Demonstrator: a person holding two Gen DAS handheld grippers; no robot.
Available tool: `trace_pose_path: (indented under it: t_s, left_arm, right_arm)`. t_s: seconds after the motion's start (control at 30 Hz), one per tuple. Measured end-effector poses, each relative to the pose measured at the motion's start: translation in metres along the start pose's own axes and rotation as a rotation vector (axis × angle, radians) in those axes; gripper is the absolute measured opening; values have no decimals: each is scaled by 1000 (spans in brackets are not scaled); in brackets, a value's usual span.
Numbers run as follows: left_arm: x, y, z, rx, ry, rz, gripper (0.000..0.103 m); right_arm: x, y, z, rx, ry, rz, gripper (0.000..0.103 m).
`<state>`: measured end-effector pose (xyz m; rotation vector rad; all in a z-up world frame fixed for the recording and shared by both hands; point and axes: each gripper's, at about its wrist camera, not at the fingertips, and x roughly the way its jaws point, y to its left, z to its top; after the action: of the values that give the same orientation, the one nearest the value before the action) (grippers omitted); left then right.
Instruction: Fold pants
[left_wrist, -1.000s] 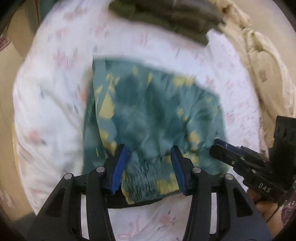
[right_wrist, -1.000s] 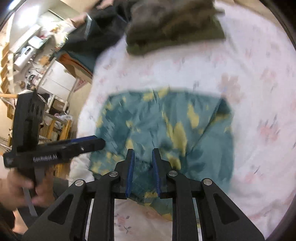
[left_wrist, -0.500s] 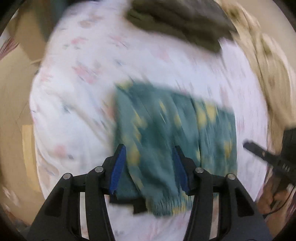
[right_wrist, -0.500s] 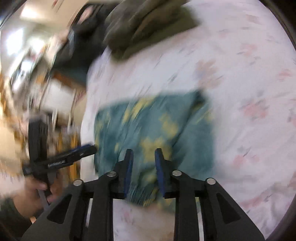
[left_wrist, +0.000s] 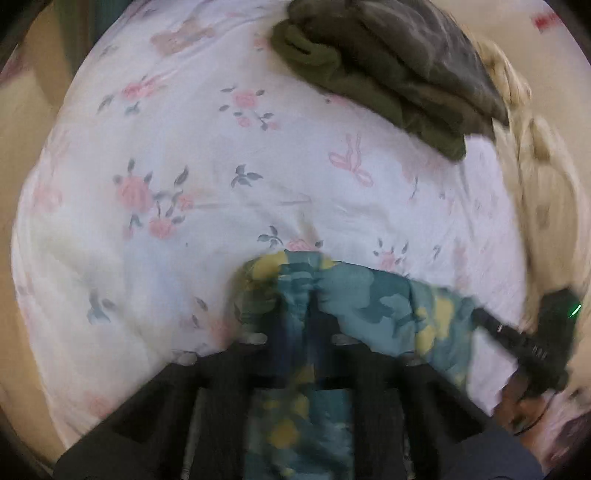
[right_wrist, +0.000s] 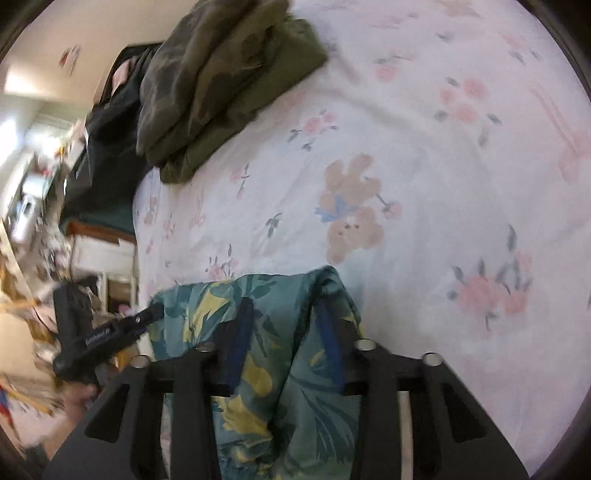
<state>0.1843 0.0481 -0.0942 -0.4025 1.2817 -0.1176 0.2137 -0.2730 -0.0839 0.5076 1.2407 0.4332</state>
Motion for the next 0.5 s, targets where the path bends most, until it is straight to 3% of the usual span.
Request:
trace_pose_path:
  t_s: [0.07, 0.13, 0.33, 0.43, 0.5]
  left_arm:
    - [-5, -3, 0, 54, -35, 43, 2]
    - [-8, 5, 1, 12, -25, 27, 1]
    - [-6, 6, 2, 15, -47, 54, 2]
    - [-12, 6, 3, -1, -60, 72, 8]
    - [-15, 3, 1, -11, -35, 86, 16]
  right_arm:
    - [-7, 5, 1, -43, -13, -30, 3]
    - [-15, 1, 4, -28, -42, -36, 2]
    - [-23, -34, 12, 71, -90, -151, 1]
    - [-35, -39, 12, 105, -117, -92, 1]
    - [-43, -26, 11, 53, -128, -41, 1]
